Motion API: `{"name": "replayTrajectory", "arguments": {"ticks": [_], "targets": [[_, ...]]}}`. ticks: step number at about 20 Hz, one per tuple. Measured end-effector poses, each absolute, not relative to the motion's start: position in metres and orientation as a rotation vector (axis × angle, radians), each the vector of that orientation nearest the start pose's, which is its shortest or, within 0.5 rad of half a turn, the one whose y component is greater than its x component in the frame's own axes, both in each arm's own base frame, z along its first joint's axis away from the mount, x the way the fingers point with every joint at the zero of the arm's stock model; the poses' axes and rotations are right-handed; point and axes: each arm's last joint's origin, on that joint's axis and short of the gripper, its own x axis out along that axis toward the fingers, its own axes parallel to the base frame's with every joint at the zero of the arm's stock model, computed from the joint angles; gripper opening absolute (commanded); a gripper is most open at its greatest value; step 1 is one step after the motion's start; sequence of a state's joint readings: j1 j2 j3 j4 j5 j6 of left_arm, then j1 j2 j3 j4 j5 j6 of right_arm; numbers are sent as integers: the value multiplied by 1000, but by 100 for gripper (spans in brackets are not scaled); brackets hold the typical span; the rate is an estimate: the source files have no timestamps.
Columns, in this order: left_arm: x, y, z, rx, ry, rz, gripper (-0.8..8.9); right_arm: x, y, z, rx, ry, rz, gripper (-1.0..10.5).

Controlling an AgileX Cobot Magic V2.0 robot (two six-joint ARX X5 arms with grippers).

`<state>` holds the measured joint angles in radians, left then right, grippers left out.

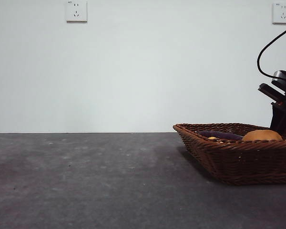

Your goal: Help me put the vegetables on the table into the basket

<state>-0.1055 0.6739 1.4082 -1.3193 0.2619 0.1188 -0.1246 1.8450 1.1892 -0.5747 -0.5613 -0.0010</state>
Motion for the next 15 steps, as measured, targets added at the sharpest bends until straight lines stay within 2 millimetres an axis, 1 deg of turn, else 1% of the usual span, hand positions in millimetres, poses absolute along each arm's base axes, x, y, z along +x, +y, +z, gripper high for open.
{"name": "replayTrajectory", "arguments": {"ticks": [1,2,4,5,7,9,10,11,13,15], "targets": [[34,-11,424,68,564,-391,-8,352,-29,169,415,1167,380,0],[34,-11,424,68,565,-391,-8,352,-29,169,416,1168,380,50],[36,-11,424,71,571,-393,-8,353,-29,168,419,1172,369,263],[37,-12,424,71,574,-393,-8,353,-29,165,423,1182,363,332],[39,-12,424,71,578,-393,-8,354,-29,164,430,1184,366,354],[39,-12,424,78,577,-395,-8,354,-29,170,420,1154,365,351],[39,-12,424,78,578,-395,-8,351,-29,183,400,1120,354,346],[40,-12,424,77,580,-395,-8,345,-29,204,375,1061,350,346],[42,-12,424,77,582,-395,-8,321,-26,249,347,978,358,343],[44,-12,424,77,585,-395,-8,293,-22,279,336,964,366,332]]}}
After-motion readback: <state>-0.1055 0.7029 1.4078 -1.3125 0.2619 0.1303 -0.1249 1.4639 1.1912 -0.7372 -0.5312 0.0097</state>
